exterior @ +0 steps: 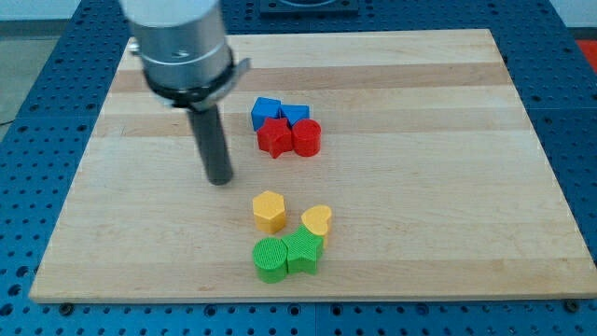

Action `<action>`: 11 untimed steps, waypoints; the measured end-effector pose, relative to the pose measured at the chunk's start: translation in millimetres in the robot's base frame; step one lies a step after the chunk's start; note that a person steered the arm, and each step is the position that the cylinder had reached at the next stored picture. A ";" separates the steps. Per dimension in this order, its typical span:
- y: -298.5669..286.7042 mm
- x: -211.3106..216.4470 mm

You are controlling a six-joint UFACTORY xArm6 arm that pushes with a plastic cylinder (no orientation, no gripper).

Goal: Move the arm to the top left of yellow hexagon

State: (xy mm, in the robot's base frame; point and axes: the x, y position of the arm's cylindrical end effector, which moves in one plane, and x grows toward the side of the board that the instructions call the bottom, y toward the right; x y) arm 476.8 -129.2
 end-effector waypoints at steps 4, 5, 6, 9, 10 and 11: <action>19.4 13.6; 21.6 23.3; 22.3 35.7; 49.5 13.3; 49.6 25.0; 49.6 32.8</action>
